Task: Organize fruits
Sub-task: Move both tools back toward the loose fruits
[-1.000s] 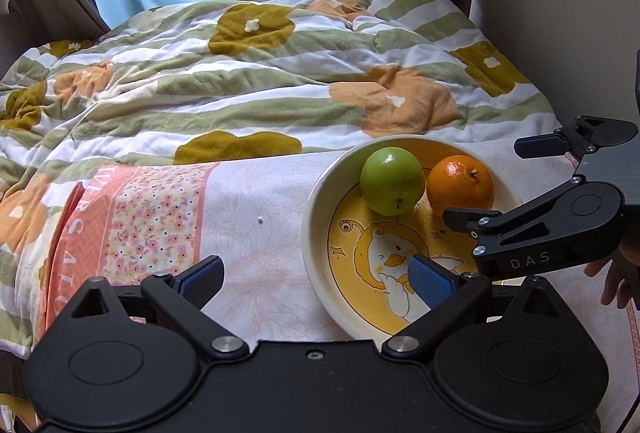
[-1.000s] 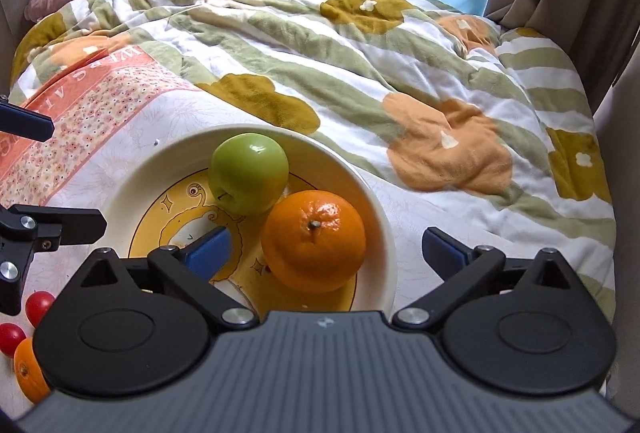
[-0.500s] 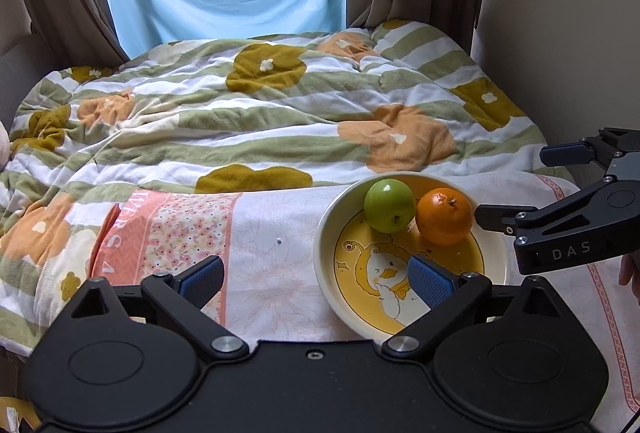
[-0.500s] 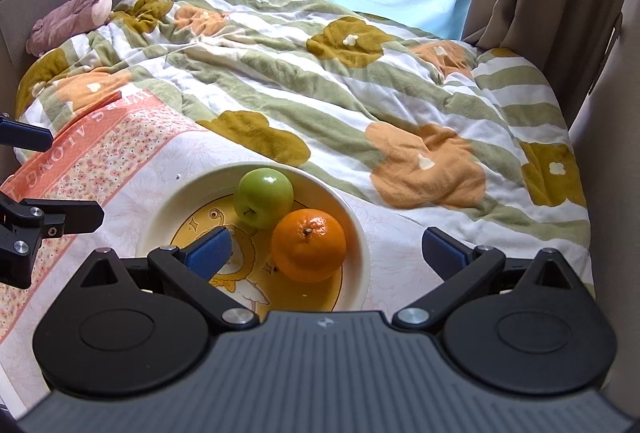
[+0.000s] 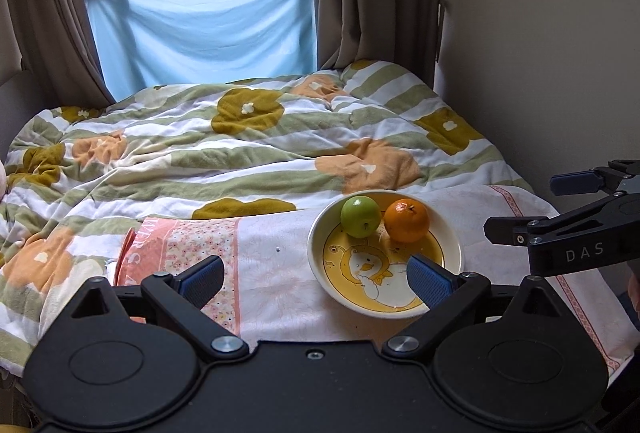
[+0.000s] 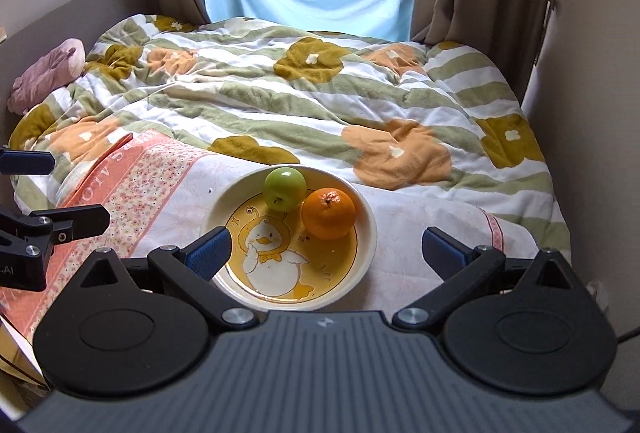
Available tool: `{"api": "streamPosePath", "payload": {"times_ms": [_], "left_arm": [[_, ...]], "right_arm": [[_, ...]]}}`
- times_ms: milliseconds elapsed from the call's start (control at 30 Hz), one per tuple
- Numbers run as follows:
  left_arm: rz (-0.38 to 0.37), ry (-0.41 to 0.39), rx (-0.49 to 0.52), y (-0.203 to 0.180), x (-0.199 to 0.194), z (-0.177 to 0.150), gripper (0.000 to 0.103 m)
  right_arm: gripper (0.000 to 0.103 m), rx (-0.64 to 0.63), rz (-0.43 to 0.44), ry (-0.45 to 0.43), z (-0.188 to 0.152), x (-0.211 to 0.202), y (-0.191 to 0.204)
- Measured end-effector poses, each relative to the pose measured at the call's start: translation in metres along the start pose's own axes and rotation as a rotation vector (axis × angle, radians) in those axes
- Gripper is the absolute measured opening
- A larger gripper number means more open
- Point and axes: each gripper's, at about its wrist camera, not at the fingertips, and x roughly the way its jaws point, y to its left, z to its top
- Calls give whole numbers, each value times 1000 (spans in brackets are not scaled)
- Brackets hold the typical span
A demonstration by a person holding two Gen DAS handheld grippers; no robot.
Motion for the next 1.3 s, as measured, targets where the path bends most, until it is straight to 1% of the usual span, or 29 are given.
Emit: {"api": "streamPosePath", "payload": {"times_ms": [167,300,400,533,633,700,767,800,1000,1167,1300], "left_arm": [[-64,-6,52,3,-16,-17,100],[-117,2,106,1,-19,-38,100],[-145,12,151,-3,-13,-57,98],[-190,28,184,-9,3,-82,96],[-213,43,212,-16,18,-99,91],[-226,45,231,-20,27,-109,90],[-233,46,255,-25,37,-117,89],[-233,46,268,-27,41,-120,86],[-207,43,336,-38,61,-135,81],[-196,48,387,-45,73,-141,70],[-191,47,411,-49,77,-143,69]], "right_arm": [[103,83,-27,2,-24,-19,16],[103,115,-33,1,-48,-22,25],[103,97,-33,-8,-66,-20,31],[103,81,-22,-3,-90,-8,33],[103,66,-9,11,-103,4,35],[103,51,2,17,-111,10,36],[103,32,12,17,-117,15,37],[103,20,17,17,-120,17,37],[103,-33,45,37,-129,30,41],[103,-70,62,44,-128,38,43],[103,-123,72,46,-126,42,50]]}}
